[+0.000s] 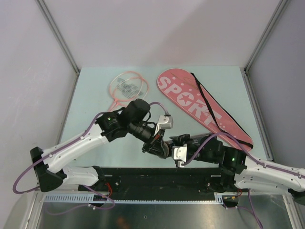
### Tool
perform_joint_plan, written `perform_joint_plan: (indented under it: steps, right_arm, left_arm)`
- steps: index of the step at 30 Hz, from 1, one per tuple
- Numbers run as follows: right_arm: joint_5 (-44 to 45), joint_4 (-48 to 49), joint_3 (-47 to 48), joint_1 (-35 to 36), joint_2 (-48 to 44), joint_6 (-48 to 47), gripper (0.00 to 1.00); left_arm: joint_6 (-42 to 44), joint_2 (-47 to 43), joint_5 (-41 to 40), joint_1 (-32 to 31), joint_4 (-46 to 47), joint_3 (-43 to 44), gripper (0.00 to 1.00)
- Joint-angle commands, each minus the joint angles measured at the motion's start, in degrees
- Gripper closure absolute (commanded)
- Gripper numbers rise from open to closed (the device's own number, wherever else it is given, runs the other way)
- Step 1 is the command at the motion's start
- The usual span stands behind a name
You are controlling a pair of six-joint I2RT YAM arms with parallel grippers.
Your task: Pack up the badminton gear
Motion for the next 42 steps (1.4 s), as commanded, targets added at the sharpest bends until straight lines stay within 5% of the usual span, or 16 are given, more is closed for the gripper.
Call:
perform_joint_plan:
  steps: [1,7,9,12,16,24,35,42]
  right_arm:
    - [-4.55,22.00,2.98,1.47,0.20,1.25,1.00]
    - [-7.01,31.58,2.81,1.65,2.22,7.57,1.00]
    - [-8.06,35.54,1.67,2.96,2.31,7.76,1.00]
    - [-10.53,42.05,1.75,4.20,4.06,7.14,1.00]
    - [-12.99,48.82,3.33,4.38,7.58,10.11,1.00]
    - [-11.15,56.22,4.12,4.20,6.80,19.62,1.00]
    - [-6.75,53.05,2.63,3.06,3.81,22.96,1.00]
    - [-9.83,65.52,1.57,3.14,5.64,24.28,1.00]
  left_arm:
    - [5.85,4.22,-2.92,0.00,2.39,1.00,0.95]
    - [4.09,3.09,-10.21,2.63,8.16,-0.13,0.67]
    - [3.74,3.08,-8.91,4.30,9.59,-1.19,0.51]
    - [4.26,7.54,-4.35,5.62,10.03,0.03,0.43]
    - [4.35,12.83,-3.98,6.06,10.74,1.27,0.41]
    - [0.49,10.64,-17.08,7.29,17.76,-2.77,0.39]
    - [-6.62,9.68,-13.22,9.14,24.62,-2.16,0.32]
    - [-7.96,17.04,-11.54,8.09,26.38,-3.48,0.37]
